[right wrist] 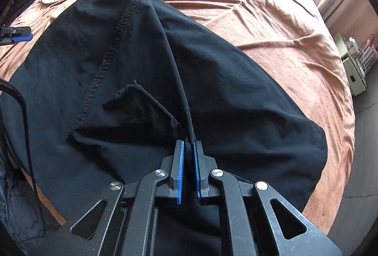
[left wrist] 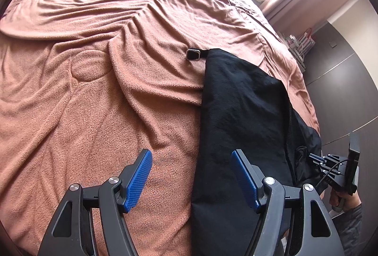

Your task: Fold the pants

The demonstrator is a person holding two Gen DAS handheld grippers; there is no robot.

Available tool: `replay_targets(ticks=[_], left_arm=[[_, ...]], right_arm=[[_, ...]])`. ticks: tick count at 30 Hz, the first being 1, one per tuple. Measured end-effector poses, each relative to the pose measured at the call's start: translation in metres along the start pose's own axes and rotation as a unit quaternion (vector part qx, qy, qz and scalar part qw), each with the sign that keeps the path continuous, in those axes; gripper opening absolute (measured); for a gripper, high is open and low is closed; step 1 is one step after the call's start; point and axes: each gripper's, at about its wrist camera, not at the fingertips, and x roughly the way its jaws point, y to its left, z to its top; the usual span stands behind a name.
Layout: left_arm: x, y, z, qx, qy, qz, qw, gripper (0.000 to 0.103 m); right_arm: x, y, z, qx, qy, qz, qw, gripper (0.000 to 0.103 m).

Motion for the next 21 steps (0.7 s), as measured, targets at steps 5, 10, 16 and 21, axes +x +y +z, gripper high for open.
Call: replay_targets(ticks=[5,10,16,21], left_arm=[[-0.003,-0.004,-0.001,0.004,-0.001,-0.004,1.0000,0.072],[-0.005,-0.006,-0.002,0.004,-0.002,-0.006,1.0000,0.072],[-0.003,-0.005,-0.002,0.000,0.001,-0.005,1.0000,0.072],[-0.002,-0.005,-0.001,0.000,0.000,-0.003,1.0000,0.072]], right_arm=[[-0.017,-0.009,-0.004,0.019,-0.022,-0.024,0.999,0.001],[-0.030,-0.017,-0.012,0.043,-0.030,-0.055,0.997,0.001],[-0.042,-0.028,-0.016,0.108,-0.058,-0.099,0.987,0.001],[-0.050,-0.049,-0.025,0.195,-0.088,-0.140,0.967,0.001]])
